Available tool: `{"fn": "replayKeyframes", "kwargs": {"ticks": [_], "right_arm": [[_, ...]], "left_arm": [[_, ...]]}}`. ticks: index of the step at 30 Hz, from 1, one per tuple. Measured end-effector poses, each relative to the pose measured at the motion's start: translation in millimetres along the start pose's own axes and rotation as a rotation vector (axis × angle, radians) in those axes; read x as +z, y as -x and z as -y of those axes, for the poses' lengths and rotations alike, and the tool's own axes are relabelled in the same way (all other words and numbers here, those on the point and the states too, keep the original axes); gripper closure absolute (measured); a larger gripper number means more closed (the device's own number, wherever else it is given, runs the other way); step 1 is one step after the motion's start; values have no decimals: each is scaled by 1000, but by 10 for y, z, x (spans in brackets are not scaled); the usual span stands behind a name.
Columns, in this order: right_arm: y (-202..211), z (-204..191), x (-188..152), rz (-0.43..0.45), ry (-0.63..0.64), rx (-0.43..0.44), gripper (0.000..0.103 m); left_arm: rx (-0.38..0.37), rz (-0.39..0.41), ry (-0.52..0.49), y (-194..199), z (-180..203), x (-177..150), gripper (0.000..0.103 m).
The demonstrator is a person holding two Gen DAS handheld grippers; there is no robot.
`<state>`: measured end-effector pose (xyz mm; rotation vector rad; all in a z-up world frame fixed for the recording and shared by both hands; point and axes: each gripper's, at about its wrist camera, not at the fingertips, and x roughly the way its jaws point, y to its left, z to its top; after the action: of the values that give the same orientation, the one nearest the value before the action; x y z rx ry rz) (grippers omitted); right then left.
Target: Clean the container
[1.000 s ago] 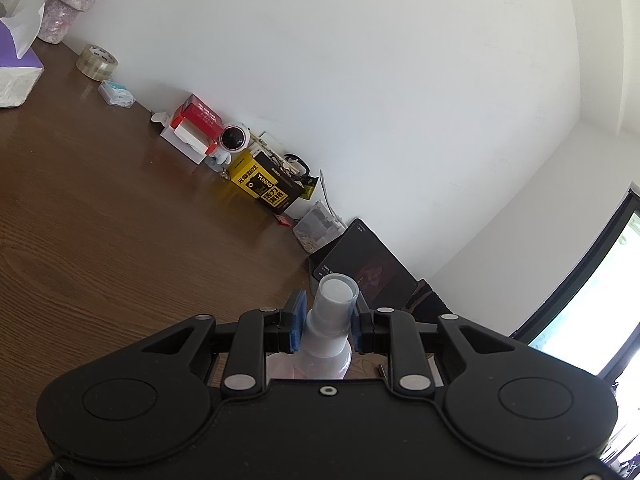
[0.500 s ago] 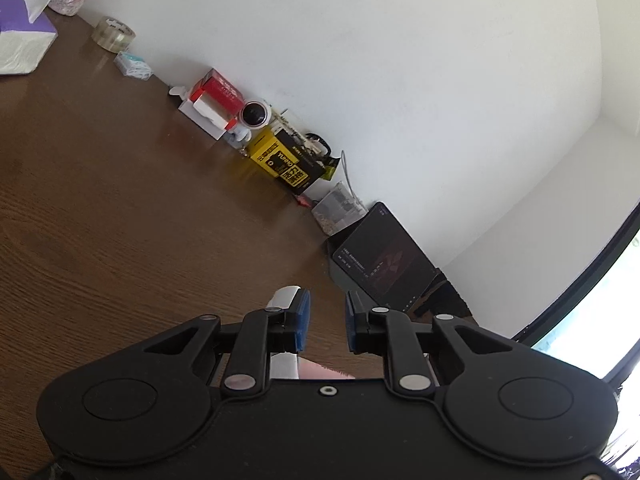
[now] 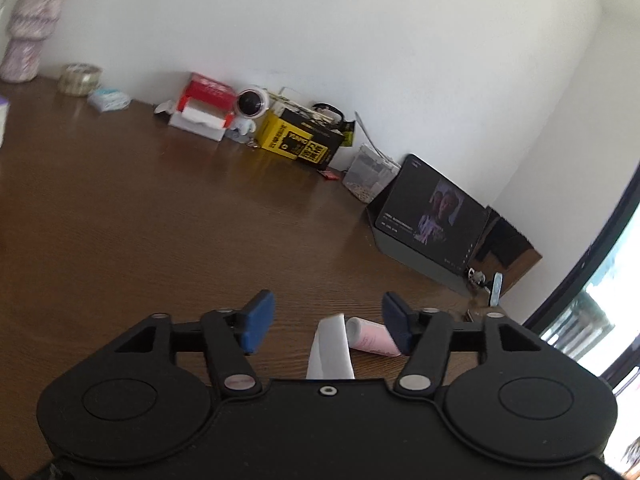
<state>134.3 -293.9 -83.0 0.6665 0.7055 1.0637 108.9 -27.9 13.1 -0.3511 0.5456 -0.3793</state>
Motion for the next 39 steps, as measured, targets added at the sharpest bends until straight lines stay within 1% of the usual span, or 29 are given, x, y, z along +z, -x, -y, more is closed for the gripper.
{"fn": "replayKeyframes", "kwargs": {"ticks": [2,5,6,8,10,14,16,17,18,19,21,23,27,29,31,32,33,36,39], "right_arm": [[182,24,-12,30,2,-15,94],[453,81,-36,72,-6,-56,94],[544,96,-56,83,-9,-74,94],[693,122,-110,103,-22,-101,94],[808,156,-151,122,-32,-120,94],[957,225,-196,160,-57,-123,94],[993,248,-195,171,-63,-119,94],[999,256,-192,174,-66,-116,94],[996,266,-190,175,-69,-114,94],[992,278,-192,175,-73,-113,94],[977,296,-200,172,-81,-110,94],[960,307,-215,169,-88,-104,94],[907,325,-222,163,-90,-89,94],[907,323,-232,166,-90,-83,94],[895,326,-237,169,-91,-80,94],[892,328,-240,169,-91,-80,94],[891,327,-243,170,-91,-80,94],[873,334,-228,170,-90,-77,94],[866,303,-198,167,-82,-79,94]], "left_arm": [[-30,-62,-139,-234,237,138,31],[-52,-181,-366,-732,704,254,30],[-43,-216,-448,-906,856,240,30],[-14,-253,-611,-1233,1113,160,30],[3,-298,-748,-1562,1288,45,31],[19,-399,-948,-2128,1504,-155,33],[30,-451,-1031,-2311,1534,-246,43],[36,-476,-1071,-2398,1547,-292,46],[35,-488,-1081,-2439,1541,-301,56],[33,-497,-1084,-2470,1530,-301,63],[29,-516,-1090,-2531,1508,-302,67],[22,-520,-1074,-2546,1468,-295,67],[29,-531,-1004,-2481,1376,-281,68],[43,-546,-954,-2466,1322,-269,71],[57,-561,-903,-2451,1268,-257,81],[63,-568,-877,-2444,1240,-251,81],[68,-575,-886,-2436,1247,-266,81],[87,-607,-976,-2450,1354,-332,81],[110,-658,-1006,-2546,1500,-311,80]]}}
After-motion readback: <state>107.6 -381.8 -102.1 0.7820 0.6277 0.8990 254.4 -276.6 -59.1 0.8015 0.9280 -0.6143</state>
